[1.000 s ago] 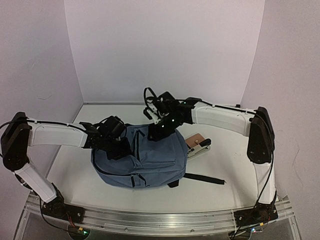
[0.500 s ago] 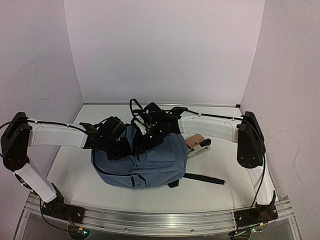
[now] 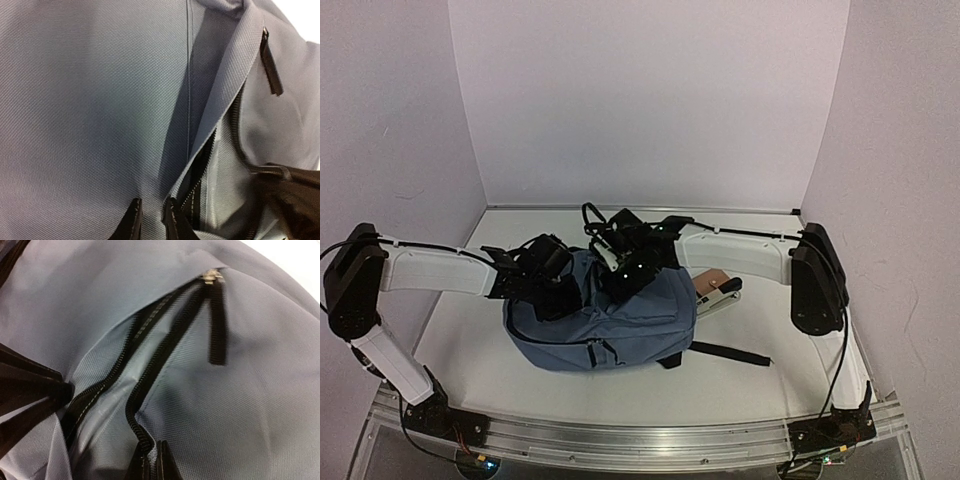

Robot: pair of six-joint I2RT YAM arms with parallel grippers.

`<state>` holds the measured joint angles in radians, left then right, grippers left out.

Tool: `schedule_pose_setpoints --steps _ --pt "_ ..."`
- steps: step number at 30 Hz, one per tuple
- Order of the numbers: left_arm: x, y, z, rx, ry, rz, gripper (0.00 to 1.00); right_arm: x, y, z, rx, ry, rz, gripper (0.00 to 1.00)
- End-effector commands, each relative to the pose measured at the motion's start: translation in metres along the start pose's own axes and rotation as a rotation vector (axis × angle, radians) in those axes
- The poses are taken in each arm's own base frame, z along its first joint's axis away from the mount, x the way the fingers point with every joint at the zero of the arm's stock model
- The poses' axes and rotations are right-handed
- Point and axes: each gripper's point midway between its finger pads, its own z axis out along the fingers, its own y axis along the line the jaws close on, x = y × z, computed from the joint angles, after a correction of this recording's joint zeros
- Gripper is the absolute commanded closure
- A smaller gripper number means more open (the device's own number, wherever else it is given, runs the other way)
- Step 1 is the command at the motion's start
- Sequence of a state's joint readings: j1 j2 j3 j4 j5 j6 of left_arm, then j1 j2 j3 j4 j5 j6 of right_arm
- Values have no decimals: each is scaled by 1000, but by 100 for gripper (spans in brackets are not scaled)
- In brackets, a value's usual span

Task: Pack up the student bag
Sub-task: Adjust the student bag at the center of the board.

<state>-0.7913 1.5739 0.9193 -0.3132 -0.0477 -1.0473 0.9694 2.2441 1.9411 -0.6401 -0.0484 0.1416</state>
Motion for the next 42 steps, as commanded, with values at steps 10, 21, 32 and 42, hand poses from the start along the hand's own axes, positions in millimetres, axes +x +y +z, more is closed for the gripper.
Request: schedule_pose_setpoints --steps 10,21,32,42 --pt "4 39 27 -144 92 -69 100 17 -123 -43 184 43 118 100" --pt "11 67 9 -210 81 -101 100 -76 -87 -89 -39 -297 259 100" --pt "12 78 9 -260 88 -117 100 19 -141 -55 73 -87 608 98" --pt "-10 45 3 -194 76 9 98 -16 -127 -72 -68 -143 497 65"
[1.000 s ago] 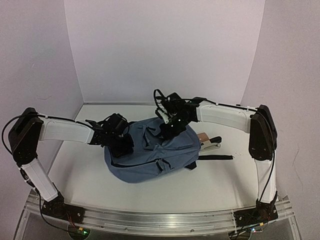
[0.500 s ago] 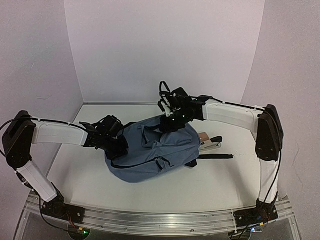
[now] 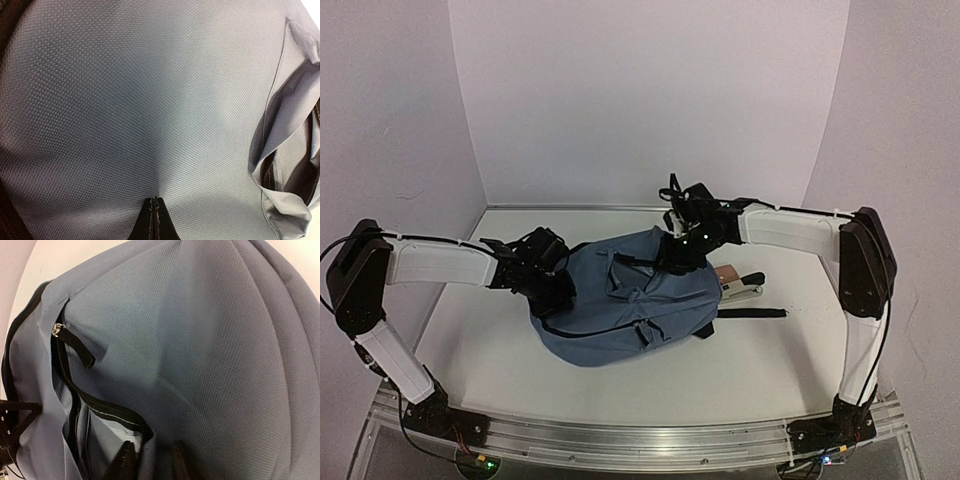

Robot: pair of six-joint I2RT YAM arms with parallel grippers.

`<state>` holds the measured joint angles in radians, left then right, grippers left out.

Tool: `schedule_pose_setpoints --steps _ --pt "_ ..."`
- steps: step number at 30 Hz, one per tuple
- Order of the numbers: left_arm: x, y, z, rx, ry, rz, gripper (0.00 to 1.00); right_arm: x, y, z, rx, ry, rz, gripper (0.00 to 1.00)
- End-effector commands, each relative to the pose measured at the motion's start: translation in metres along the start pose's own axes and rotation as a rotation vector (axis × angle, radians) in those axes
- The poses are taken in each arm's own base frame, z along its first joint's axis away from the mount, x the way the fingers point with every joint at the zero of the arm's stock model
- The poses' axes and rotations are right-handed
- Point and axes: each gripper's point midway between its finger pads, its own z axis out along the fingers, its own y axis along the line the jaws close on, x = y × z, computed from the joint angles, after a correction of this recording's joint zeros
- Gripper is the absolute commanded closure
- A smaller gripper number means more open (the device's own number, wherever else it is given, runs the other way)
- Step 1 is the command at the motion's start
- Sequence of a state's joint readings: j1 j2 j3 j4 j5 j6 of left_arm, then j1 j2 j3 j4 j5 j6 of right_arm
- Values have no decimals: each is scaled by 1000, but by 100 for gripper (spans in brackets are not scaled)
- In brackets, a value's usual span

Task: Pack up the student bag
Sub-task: Adjust the student bag at the center of the board, then pick up the stationery from the center of the board.

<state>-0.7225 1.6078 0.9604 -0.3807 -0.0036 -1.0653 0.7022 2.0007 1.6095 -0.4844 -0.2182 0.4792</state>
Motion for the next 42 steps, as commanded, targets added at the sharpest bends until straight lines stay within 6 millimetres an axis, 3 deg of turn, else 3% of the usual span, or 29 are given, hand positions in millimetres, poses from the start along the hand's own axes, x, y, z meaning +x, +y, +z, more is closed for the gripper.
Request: schedule_pose_setpoints --steps 1,4,6,9,14,16,21,27,34,42 --pt "-1 22 -2 -121 30 109 95 -40 19 -36 -73 -81 -95 59" --pt "-9 -2 -12 -58 22 192 81 -48 39 -73 -147 -99 -238 32" --pt "-13 -17 -21 -16 23 244 61 -48 34 -92 -136 -94 -325 19" --pt "-15 -33 -34 33 31 302 41 -41 9 -110 -99 -37 -462 12" --pt "-17 -55 -56 110 32 374 10 -27 -55 -128 -72 78 -599 8" --pt "-18 -63 -63 135 31 396 2 -17 -81 -130 -49 138 -698 7" --pt "-23 -73 -72 145 23 415 0 5 -137 -124 -19 303 -908 9" --pt "-25 -74 -71 127 28 412 0 14 -184 -101 -6 448 -1015 14" --pt "-30 -76 -73 115 12 405 0 24 -215 -68 11 554 -1081 25" --pt "-33 -72 -76 91 4 389 0 33 -239 -35 44 590 -1123 28"
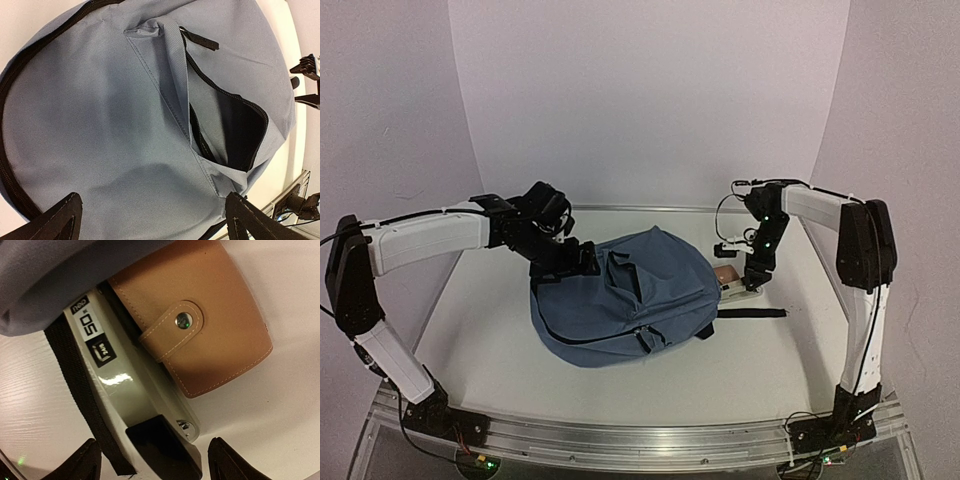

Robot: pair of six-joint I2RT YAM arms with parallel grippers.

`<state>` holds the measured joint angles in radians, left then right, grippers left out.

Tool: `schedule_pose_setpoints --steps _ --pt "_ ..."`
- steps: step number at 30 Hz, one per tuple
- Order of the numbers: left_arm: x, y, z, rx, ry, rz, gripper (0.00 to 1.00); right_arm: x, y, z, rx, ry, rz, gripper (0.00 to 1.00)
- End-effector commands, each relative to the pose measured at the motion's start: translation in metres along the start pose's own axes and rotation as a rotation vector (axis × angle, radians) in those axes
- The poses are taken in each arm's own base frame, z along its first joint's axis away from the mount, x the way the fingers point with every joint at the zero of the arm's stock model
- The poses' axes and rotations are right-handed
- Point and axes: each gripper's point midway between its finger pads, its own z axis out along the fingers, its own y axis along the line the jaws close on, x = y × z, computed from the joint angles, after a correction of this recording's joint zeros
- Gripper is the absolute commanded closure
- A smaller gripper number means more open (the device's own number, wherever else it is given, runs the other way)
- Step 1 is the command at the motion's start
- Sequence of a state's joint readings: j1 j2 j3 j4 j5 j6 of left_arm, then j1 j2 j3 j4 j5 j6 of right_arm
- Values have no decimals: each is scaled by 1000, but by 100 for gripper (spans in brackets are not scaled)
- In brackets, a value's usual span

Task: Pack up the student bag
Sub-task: Pick up the stationery from the center of the board.

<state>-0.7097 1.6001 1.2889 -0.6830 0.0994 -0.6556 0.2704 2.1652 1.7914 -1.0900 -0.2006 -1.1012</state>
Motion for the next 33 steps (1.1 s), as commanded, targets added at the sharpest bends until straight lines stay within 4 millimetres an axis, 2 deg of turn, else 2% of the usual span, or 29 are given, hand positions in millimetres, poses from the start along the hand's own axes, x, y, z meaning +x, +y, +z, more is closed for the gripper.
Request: schedule_pose_setpoints --steps 1,5,11,16,21,24,27,30,33 --pt "-15 -3 -15 -10 -50 -11 0 9 -11 17 37 42 -55 28" --pt "-15 -2 -16 -19 -49 -15 0 13 -14 34 49 56 -60 27" --pt "-16 -3 -19 -25 -46 -20 0 17 -6 50 13 67 -96 27" --pt "-18 -4 -19 -31 -43 -14 0 25 1 62 -5 84 -111 33" --pt "-21 -5 -18 -40 -39 -4 0 37 0 64 0 97 -80 58" --pt "-24 -7 -18 -39 -42 -3 0 49 -8 55 19 90 -34 70" --pt "-26 -10 -15 -31 -38 -2 0 61 -15 38 45 67 9 79" --pt "-29 -13 -11 -23 -34 -4 0 65 -18 10 73 22 43 86" --pt "-33 -15 -10 -9 -36 -16 0 60 -7 -23 71 -29 53 90"
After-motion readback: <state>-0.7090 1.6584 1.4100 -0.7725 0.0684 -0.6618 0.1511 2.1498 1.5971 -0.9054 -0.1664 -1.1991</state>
